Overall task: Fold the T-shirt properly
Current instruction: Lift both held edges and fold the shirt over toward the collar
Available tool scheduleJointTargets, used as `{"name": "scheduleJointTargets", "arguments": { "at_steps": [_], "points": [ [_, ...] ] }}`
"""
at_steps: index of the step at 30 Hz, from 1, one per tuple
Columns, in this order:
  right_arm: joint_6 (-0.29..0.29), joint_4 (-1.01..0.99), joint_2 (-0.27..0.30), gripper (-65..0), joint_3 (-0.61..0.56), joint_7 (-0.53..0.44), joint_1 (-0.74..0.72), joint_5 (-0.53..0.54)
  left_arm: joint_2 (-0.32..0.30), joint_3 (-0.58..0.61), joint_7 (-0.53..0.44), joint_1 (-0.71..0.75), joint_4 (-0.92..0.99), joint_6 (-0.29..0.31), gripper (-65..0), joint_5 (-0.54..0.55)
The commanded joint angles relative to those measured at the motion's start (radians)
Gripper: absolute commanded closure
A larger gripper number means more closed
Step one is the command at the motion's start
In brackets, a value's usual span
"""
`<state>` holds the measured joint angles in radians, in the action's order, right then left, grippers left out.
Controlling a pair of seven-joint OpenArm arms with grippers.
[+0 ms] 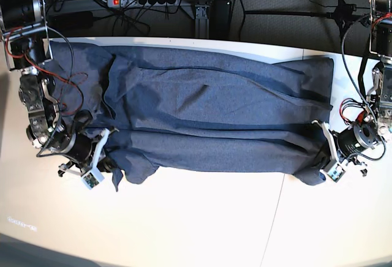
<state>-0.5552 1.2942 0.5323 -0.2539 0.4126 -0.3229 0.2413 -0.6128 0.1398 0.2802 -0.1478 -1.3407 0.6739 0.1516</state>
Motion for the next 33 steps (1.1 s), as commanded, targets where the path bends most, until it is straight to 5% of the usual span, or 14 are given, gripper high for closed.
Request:
{"name": "scheduleJointTargets", "arguments": {
  "at_steps": [1, 12, 33],
  "points": [
    [-0.018, 0.039, 0.031, 0.0, 0.008, -0.019, -0.002, 0.01, -0.019, -0.007, -0.049, -0.013, -0.018, 0.024, 0.0, -0.023],
    [-0.017, 0.226, 0.169, 0.0, 0.009, -0.055, 0.191, 0.002, -0.021, -0.007, -0.275, 0.074, -0.021, 0.024, 0.0, -0.484],
    [-0.016, 0.346, 0.203, 0.0, 0.018, -0.054, 0.335, -0.043, -0.119, -0.007, -0.276, 0.212, -0.251, 0.024, 0.0, -0.52]
  ]
}}
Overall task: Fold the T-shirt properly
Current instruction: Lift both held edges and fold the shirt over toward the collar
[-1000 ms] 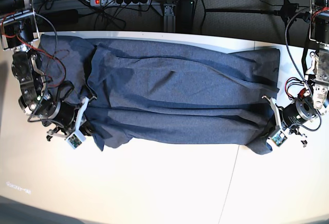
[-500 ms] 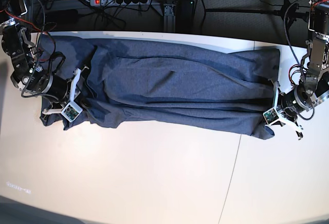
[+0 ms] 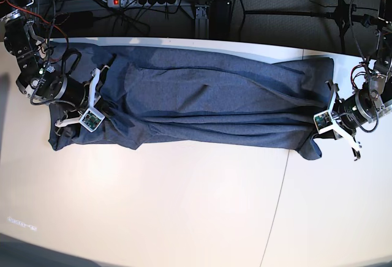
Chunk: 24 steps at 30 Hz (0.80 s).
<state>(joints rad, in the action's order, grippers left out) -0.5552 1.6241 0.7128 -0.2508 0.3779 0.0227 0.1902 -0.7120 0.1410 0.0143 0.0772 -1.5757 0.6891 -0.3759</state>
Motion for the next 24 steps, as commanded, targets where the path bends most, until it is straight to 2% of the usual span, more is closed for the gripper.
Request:
{"name": "scheduleJointTargets", "arguments": {
  "at_steps": [1, 8, 17, 24],
  "points": [
    [-0.016, 0.021, 0.027, 0.0, 0.016, -0.018, -0.007, 0.006, -0.02, -0.008, -0.01, -0.012, -0.016, 0.009, 0.0, 0.006],
    [-0.016, 0.044, 0.069, 0.0, 0.02, -0.015, 0.008, 0.004, -0.02, -0.008, -0.01, -0.004, -0.017, 0.009, 0.0, 0.005],
    [-0.016, 0.044, 0.068, 0.0, 0.02, 0.014, 0.009, 0.012, -0.02, -0.008, -0.01, 0.015, -0.016, 0.009, 0.0, 0.012],
    [-0.016, 0.044, 0.068, 0.0, 0.02, 0.071, 0.019, 0.126, -0.02, -0.008, -0.006, 0.015, -0.016, 0.009, 0.0, 0.075]
  ]
}}
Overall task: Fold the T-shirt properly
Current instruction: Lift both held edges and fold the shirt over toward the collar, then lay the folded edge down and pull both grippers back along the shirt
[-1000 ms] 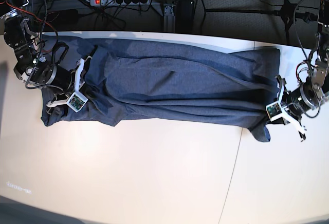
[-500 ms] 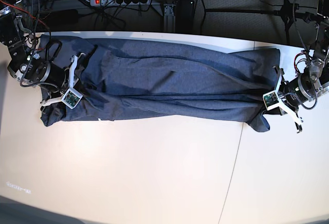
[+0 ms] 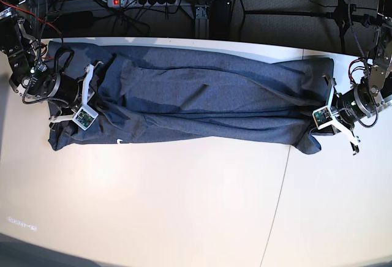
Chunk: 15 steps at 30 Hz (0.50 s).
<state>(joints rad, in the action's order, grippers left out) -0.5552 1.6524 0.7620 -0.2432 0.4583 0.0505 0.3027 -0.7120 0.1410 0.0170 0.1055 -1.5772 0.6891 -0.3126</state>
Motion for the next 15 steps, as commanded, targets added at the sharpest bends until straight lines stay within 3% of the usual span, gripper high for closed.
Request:
{"name": "scheduleJointTargets", "arguments": {
  "at_steps": [1, 7, 12, 15],
  "points": [
    [-0.017, 0.016, 0.019, 0.0, 0.012, -0.01, 0.0, 0.012, -0.02, -0.008, 0.001, -0.013, -0.015, 0.009, 0.0, 0.012],
    [-0.016, 0.015, 0.015, 0.0, 0.012, -0.013, 0.053, 0.012, -0.02, -0.008, 0.063, -0.01, -0.014, 0.009, -0.5, 0.061],
    [-0.017, 0.007, 0.007, 0.0, 0.012, -0.013, 0.069, 0.012, -0.02, -0.008, 0.073, -0.002, -0.015, 0.009, -19.2, 0.062],
    [-0.016, -0.001, 0.001, 0.0, 0.012, -0.013, 0.069, 0.012, -0.02, -0.008, 0.117, -0.003, -0.015, 0.009, -25.7, 0.062]
  ]
}}
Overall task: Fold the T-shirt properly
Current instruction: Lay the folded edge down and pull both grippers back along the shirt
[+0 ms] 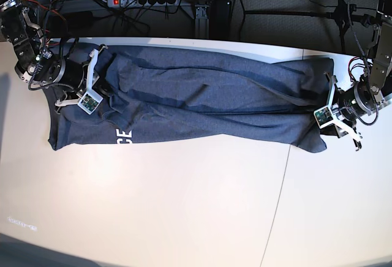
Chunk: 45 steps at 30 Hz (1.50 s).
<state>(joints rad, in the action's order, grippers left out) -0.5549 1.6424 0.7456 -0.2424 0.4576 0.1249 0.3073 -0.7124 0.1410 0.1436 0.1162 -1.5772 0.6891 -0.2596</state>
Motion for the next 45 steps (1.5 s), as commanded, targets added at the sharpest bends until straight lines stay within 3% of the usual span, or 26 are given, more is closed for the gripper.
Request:
{"name": "scheduleJointTargets", "arguments": {
  "at_steps": [1, 6, 12, 18, 20, 25, 33, 35, 37, 39, 41, 42, 45],
  "points": [
    [-0.017, 0.007, 0.018, -3.1, 0.011, -0.013, -0.005, 0.008, -0.019, -0.008, 0.015, -0.013, -0.015, 0.009, -25.6, 0.01],
    [-0.017, 0.005, 0.016, -14.8, 0.011, -0.013, -0.006, 0.008, -0.028, -0.008, 0.164, -0.013, -0.015, 0.009, -25.6, 0.097],
    [-0.017, 0.005, 0.016, -16.8, 0.011, -0.021, -0.006, 0.007, -0.039, -0.011, 0.335, -0.013, -0.015, 0.009, -25.6, 0.217],
    [-0.013, 0.005, 0.016, -16.8, 0.011, -0.054, -0.03, 0.013, -0.038, -0.1, 0.332, -0.013, -0.048, -0.08, -25.6, 0.255],
    [-0.013, 0.005, 0.016, -18.4, 0.011, -0.054, -0.043, 0.04, -0.038, -0.168, 0.332, -0.013, -0.071, -0.079, -25.6, 0.317],
    [-0.014, 0.008, 0.002, -39.0, 0.011, -0.054, -0.072, 0.105, -0.039, -0.317, 0.365, -0.013, -0.098, -0.071, -25.6, 0.497],
    [-0.014, 0.04, -0.088, -40.1, 0.011, -0.053, -0.074, 0.179, -0.024, -0.352, 0.391, -0.014, -0.098, -0.045, -25.6, 0.742],
    [-0.014, 0.05, -0.121, -39.9, 0.013, -0.053, -0.089, 0.184, -0.012, -0.352, 0.391, -0.017, -0.098, -0.04, -22.4, 0.792],
    [-0.014, 0.051, -0.16, -39.6, 0.027, -0.053, -0.116, 0.183, 0.002, -0.352, 0.391, -0.017, -0.098, -0.038, -12.2, 0.832],
    [-0.014, 0.051, -0.2, -28.1, 0.059, -0.053, -0.137, 0.182, 0.02, -0.352, 0.392, -0.016, -0.098, -0.037, 0.0, 0.863],
    [-0.014, 0.051, -0.235, -5.0, 0.098, -0.039, -0.15, 0.163, 0.036, -0.352, 0.393, -0.016, -0.098, -0.033, 0.0, 0.884],
    [-0.014, 0.051, -0.253, 0.0, 0.12, -0.025, -0.151, 0.149, 0.041, -0.352, 0.393, -0.016, -0.098, -0.029, 0.0, 0.889],
    [-0.014, 0.05, -0.293, 0.0, 0.175, 0.028, -0.137, 0.133, 0.06, -0.352, 0.393, -0.016, -0.098, -0.026, 0.0, 0.892]
  ]
}}
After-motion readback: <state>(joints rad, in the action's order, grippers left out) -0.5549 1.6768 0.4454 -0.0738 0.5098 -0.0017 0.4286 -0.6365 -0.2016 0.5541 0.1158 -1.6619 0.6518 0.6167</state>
